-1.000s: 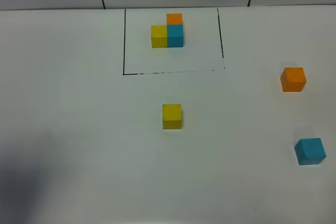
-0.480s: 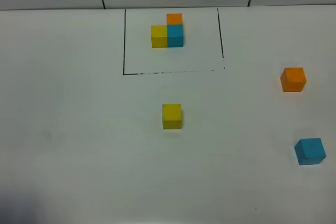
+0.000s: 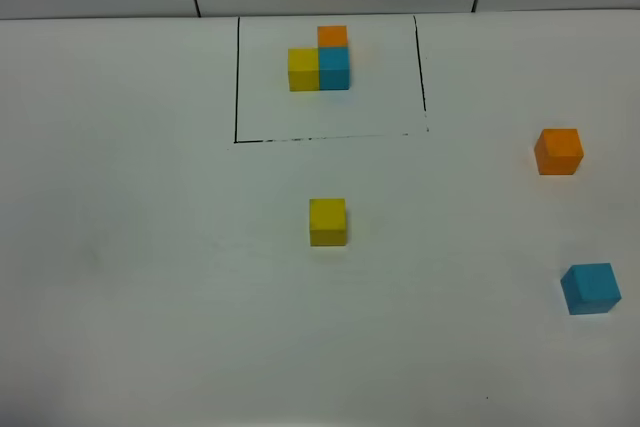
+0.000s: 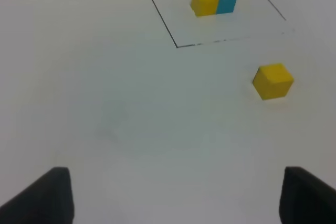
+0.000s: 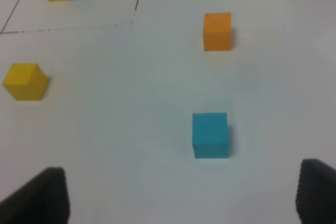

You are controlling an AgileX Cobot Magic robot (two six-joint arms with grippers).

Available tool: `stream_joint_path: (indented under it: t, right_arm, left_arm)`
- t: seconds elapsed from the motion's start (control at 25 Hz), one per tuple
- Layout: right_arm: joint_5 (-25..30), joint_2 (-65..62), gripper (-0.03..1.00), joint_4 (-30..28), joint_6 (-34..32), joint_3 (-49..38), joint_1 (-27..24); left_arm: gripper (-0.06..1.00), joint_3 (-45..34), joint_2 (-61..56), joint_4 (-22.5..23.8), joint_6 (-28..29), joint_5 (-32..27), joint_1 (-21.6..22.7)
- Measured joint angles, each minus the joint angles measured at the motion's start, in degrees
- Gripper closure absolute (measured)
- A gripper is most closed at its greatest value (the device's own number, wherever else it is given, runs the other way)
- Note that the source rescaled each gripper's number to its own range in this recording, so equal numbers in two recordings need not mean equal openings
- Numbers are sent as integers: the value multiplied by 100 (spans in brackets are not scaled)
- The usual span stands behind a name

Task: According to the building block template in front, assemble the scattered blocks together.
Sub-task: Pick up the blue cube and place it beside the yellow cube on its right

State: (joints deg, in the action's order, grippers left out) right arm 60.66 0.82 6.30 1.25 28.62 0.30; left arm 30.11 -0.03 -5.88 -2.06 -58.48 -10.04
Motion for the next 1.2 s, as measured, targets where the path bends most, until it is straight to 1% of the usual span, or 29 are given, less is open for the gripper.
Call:
stream_joint_path:
  t: [0.2, 0.84, 0.92, 1.08, 1.2]
  right_arm:
    - [0, 0, 22, 0, 0, 0, 0]
    - [0, 0, 22, 0, -6, 0, 0]
    - [0, 0, 22, 0, -11, 0, 0]
    - [0, 0, 22, 0, -16, 0, 0]
    - [0, 0, 22, 0, -16, 0, 0]
  left_arm:
    - [13, -118, -33, -25, 6, -253, 0]
    - [13, -124, -33, 1, 87, -272, 6]
    - [13, -124, -33, 1, 87, -272, 108]
    - [13, -124, -33, 11, 87, -272, 547]
    - [13, -124, -33, 6, 87, -272, 588]
